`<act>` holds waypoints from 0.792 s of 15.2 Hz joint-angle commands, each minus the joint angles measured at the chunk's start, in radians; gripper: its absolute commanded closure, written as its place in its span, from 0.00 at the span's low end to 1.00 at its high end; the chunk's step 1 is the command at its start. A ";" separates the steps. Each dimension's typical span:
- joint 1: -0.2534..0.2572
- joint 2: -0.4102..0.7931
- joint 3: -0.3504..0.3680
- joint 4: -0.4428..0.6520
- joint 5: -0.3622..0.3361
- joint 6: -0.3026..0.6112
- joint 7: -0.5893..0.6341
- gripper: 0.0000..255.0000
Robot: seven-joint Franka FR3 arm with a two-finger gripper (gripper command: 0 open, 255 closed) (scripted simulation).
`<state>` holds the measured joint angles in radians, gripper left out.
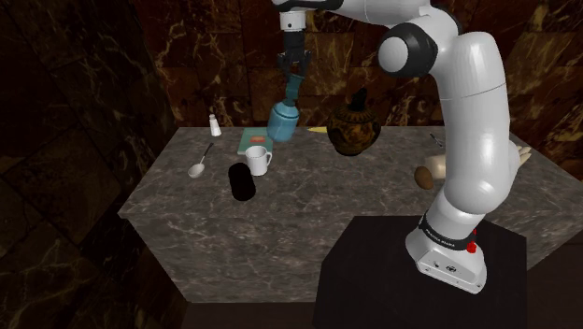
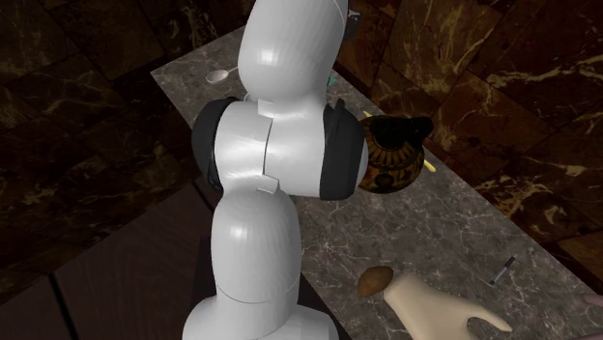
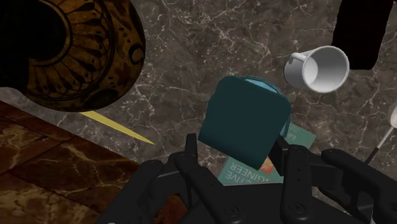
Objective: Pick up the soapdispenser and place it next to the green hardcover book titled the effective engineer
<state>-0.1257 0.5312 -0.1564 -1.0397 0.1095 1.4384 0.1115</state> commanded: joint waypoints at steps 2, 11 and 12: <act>0.006 -0.015 0.000 -0.066 -0.002 0.053 -0.001 1.00; 0.014 -0.034 0.000 -0.198 -0.004 0.165 -0.006 1.00; 0.014 -0.034 0.000 -0.198 -0.004 0.165 -0.006 1.00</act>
<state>-0.1117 0.4981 -0.1564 -1.2354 0.1054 1.6010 0.1058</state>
